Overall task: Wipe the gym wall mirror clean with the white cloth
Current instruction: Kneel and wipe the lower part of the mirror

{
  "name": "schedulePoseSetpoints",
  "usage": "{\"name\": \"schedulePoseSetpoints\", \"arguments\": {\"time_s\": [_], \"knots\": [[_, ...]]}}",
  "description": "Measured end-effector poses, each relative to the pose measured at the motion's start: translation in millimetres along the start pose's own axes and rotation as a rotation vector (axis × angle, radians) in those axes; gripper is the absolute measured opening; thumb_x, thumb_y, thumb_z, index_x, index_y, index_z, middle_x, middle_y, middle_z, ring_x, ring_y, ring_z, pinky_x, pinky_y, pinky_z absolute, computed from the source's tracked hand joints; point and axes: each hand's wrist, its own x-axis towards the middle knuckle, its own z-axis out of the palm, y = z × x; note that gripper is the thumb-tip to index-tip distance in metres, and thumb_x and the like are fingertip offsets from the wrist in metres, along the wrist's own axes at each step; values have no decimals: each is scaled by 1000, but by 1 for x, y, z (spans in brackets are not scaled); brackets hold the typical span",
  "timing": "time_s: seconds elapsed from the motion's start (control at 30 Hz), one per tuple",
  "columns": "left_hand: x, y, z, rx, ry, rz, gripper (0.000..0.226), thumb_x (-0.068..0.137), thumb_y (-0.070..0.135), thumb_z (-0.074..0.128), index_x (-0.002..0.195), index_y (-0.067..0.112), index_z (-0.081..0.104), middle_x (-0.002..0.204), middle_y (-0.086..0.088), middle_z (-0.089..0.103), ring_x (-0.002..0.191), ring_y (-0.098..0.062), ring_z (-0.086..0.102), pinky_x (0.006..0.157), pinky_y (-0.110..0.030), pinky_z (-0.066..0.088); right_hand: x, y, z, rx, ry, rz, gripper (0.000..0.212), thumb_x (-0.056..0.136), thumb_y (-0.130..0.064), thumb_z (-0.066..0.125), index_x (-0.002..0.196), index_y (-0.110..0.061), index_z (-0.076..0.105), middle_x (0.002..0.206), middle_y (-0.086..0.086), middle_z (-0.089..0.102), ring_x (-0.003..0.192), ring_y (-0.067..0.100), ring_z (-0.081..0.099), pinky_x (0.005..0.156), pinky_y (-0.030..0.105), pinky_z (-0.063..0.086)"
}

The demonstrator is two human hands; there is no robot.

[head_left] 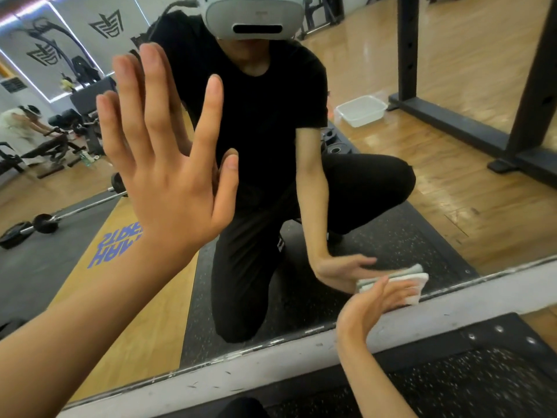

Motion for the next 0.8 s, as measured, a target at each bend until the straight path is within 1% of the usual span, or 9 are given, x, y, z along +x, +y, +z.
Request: {"name": "schedulePoseSetpoints", "arguments": {"time_s": [0.1, 0.2, 0.27, 0.33, 0.4, 0.47, 0.6, 0.67, 0.8], "knots": [[0, 0, -1, 8, 4, 2, 62, 105, 37, 41, 163, 15, 40, 158, -43, 32, 148, -61, 31, 123, -68, 20, -7, -58, 17, -12, 0, -331, 78, 103, -73, 14, 164, -36, -18, 172, -5, -28, 159, 19, -24, 130, 59, -3], [-1, 0, -3, 3, -12, 4, 63, 104, 36, 46, 163, 16, 39, 159, -42, 30, 149, -60, 30, 124, -68, 19, -22, -83, 32, -261, -88, -667, 71, 112, -34, 35, 168, -11, -4, 174, 14, -19, 159, 34, -22, 130, 47, -11], [0, 1, -3, 6, -13, 5, 64, 103, 36, 48, 164, 16, 39, 161, -40, 29, 150, -59, 28, 124, -67, 19, -13, -63, 22, -410, -130, -799, 66, 111, -27, 35, 167, -6, 6, 173, 24, -7, 159, 44, -14, 131, 50, -7], [-1, 0, -3, 10, -5, 8, 65, 103, 37, 49, 164, 16, 38, 162, -39, 29, 151, -57, 27, 126, -64, 16, 7, -16, -6, -535, -183, -851, 61, 113, -36, 20, 168, -15, 3, 174, 21, -8, 160, 45, -10, 129, 63, 9], [-1, -1, -2, 11, 5, 21, 66, 102, 38, 48, 164, 16, 38, 162, -38, 28, 152, -57, 26, 127, -63, 15, 20, 24, -34, -630, -227, -760, 62, 113, -40, 13, 169, -22, -5, 175, 16, -13, 160, 41, -12, 121, 72, 23], [-1, -1, -2, 5, 1, 21, 66, 102, 38, 48, 164, 17, 38, 163, -37, 28, 153, -56, 26, 126, -65, 17, 24, 38, -46, -647, -222, -686, 64, 110, -36, 14, 167, -22, -12, 174, 15, -18, 160, 39, -17, 118, 74, 28], [-2, 2, -3, -7, -16, 8, 66, 102, 36, 50, 164, 17, 38, 165, -35, 25, 154, -54, 23, 127, -65, 16, 23, -34, -23, -523, -193, -732, 69, 110, -38, 20, 167, -13, -9, 173, 19, -19, 158, 46, -19, 127, 65, 6], [-1, 0, -4, -15, -19, 9, 66, 102, 35, 52, 164, 17, 38, 165, -35, 25, 155, -54, 22, 127, -63, 14, 19, -97, -2, -552, -144, -961, 68, 110, -38, 25, 166, -6, 4, 171, 26, -13, 155, 54, -16, 127, 66, 0], [-2, 2, -5, -23, -4, 13, 66, 102, 35, 52, 164, 17, 38, 166, -32, 23, 156, -52, 22, 128, -62, 15, 7, -205, 32, -589, -189, -1329, 71, 107, -44, 30, 167, -14, 8, 172, 16, -11, 156, 52, -15, 126, 59, -13]]}}
